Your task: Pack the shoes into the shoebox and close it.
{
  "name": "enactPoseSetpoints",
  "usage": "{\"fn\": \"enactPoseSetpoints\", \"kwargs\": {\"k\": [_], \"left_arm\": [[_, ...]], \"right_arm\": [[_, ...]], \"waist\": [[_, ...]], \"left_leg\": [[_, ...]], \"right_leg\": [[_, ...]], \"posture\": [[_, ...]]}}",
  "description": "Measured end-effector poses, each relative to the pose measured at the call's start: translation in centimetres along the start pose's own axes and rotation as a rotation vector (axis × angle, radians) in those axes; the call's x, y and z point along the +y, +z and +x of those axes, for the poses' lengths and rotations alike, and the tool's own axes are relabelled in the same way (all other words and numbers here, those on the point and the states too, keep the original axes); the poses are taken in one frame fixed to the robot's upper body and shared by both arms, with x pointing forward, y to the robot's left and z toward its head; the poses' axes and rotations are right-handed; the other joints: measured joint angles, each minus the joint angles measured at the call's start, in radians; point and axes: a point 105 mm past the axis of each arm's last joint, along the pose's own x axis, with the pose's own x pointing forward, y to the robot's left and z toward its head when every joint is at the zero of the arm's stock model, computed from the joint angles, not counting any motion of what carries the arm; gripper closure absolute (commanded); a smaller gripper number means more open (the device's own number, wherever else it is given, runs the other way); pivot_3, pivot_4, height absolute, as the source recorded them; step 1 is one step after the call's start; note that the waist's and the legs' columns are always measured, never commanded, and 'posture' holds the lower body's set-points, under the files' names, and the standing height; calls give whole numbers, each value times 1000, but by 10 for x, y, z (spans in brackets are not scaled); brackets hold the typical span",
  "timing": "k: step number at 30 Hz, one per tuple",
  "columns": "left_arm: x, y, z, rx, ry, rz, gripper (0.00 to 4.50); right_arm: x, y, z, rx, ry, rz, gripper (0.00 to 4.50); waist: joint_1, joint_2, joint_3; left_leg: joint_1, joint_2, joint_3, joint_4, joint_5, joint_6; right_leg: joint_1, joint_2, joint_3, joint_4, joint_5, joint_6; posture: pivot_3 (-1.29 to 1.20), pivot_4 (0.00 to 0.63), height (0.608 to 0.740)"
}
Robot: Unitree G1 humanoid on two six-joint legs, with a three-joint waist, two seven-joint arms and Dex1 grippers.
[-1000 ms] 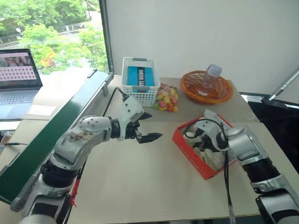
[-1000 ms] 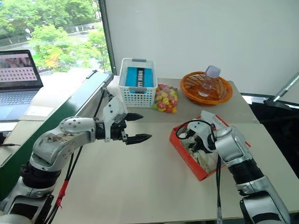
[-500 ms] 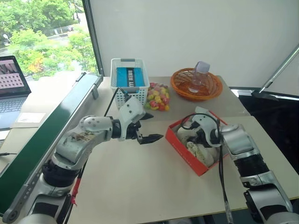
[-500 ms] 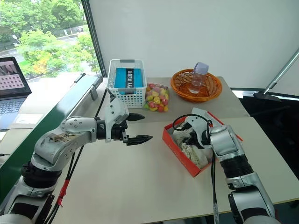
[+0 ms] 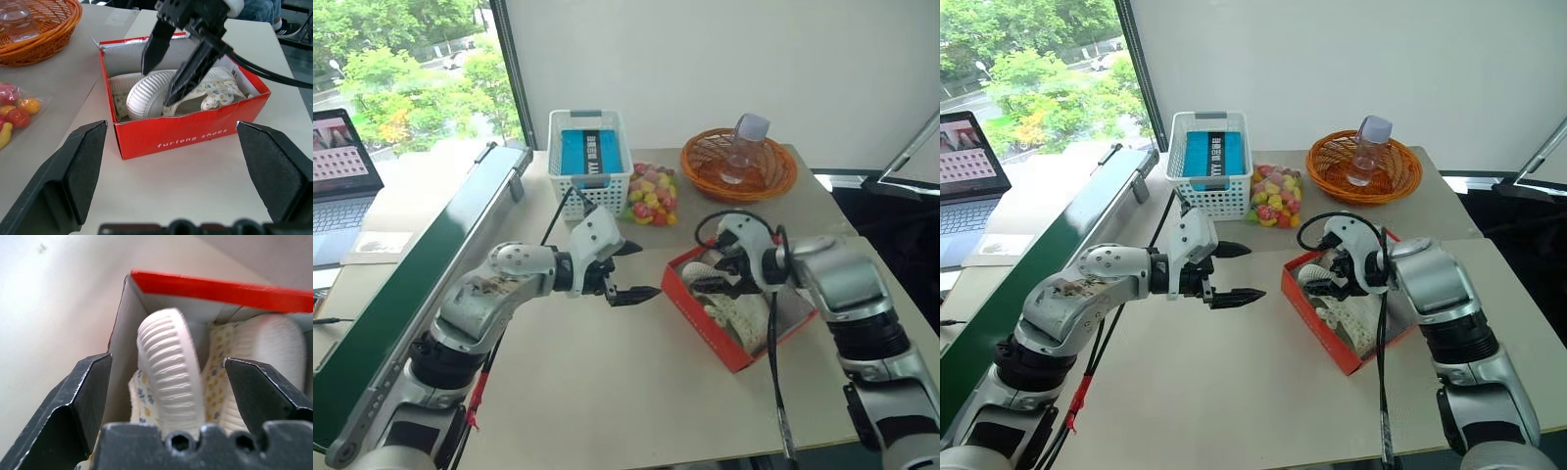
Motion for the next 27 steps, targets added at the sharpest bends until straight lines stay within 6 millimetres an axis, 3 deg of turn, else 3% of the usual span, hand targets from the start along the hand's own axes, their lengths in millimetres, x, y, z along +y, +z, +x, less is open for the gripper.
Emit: {"fn": "enactPoseSetpoints", "kwargs": {"k": [6,11,15,17,22,27], "left_arm": [[-1,1,0,-4,-23,13,0],[-3,-1,0,12,-48,12,0],[0,-5,-1,33,-52,7,0],[0,-3,2,27,-58,11,0],[-8,4,15,-3,-123,17,0],[-11,9,20,-13,-175,53,0]], "right_arm": [[3,8,-24,-42,54,-2,110],[-9,19,-63,-128,7,4,110],[-16,14,-103,-151,-75,4,110],[-21,7,-122,-157,-126,29,618],[-33,-33,-165,-109,-286,148,2261],[-33,-74,-184,-133,-372,237,3932]], "waist": [[14,0,1],[19,0,1],[26,0,1],[28,0,1],[40,0,1],[39,0,1]], "left_leg": [[-1,0,0,0,0,0],[-3,0,0,0,0,0],[-5,0,0,0,0,0],[-6,0,0,1,0,0],[-6,0,0,3,0,0],[-5,0,-1,3,0,0]], "right_leg": [[-2,0,0,0,0,0],[-3,0,0,0,0,0],[-5,0,-1,0,0,0],[-6,0,0,0,0,0],[-5,0,0,0,-1,2],[-3,0,-1,0,-3,6]], "posture": [[0,150,740],[0,150,740],[0,150,740],[0,150,740],[0,150,740],[0,150,740]]}}
